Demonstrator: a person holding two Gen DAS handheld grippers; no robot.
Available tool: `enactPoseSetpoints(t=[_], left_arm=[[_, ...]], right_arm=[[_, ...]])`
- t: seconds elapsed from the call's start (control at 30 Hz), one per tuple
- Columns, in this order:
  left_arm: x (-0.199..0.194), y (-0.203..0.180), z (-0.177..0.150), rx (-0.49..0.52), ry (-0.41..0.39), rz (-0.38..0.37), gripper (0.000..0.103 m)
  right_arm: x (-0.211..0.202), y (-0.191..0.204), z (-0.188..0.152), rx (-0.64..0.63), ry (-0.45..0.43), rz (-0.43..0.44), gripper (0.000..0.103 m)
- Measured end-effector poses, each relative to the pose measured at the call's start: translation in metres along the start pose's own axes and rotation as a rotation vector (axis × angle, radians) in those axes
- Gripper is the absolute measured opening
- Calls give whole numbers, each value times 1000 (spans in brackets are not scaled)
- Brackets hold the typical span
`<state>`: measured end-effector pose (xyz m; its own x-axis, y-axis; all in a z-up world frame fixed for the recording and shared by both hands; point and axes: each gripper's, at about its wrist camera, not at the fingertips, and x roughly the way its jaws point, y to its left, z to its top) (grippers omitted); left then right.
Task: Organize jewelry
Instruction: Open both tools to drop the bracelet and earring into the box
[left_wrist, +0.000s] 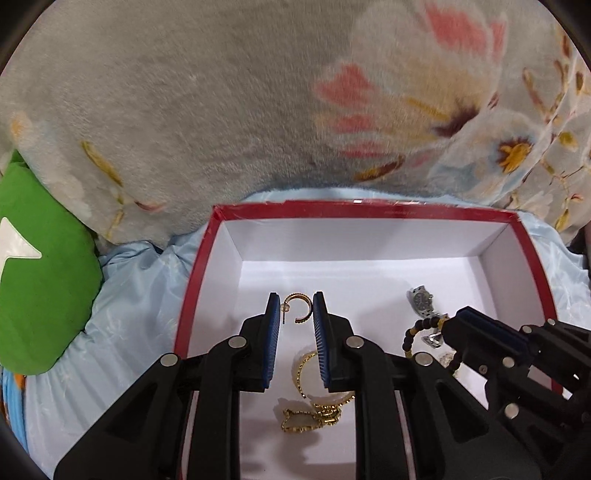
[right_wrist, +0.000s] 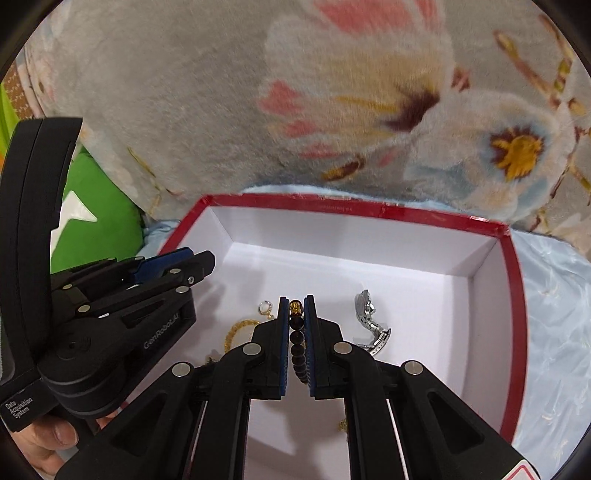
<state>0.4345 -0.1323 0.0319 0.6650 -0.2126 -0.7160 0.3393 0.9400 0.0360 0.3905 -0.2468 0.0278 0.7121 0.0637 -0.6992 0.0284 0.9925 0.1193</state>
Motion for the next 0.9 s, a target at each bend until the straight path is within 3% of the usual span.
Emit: enactPoseSetpoints(t=[0.4,0.43,0.47,0.57,0.9], left_arm=[[30,9,-1,-44,75,-2,20],[30,9,0,-46,77,1,28],[30,9,0,-49,81,6,45],[27,11,1,-58,58,16,65],[9,17,-5,-81,-11,40,69]], right_arm=[[22,-8,-6,17,55,-30,8],[21,-9,-6,20,47,-32,10],[20,-9,-6,21,47,-34,11],[17,-11,-7,26,32,-40,15],[-24,-15,-18,39,-80,-64,19]])
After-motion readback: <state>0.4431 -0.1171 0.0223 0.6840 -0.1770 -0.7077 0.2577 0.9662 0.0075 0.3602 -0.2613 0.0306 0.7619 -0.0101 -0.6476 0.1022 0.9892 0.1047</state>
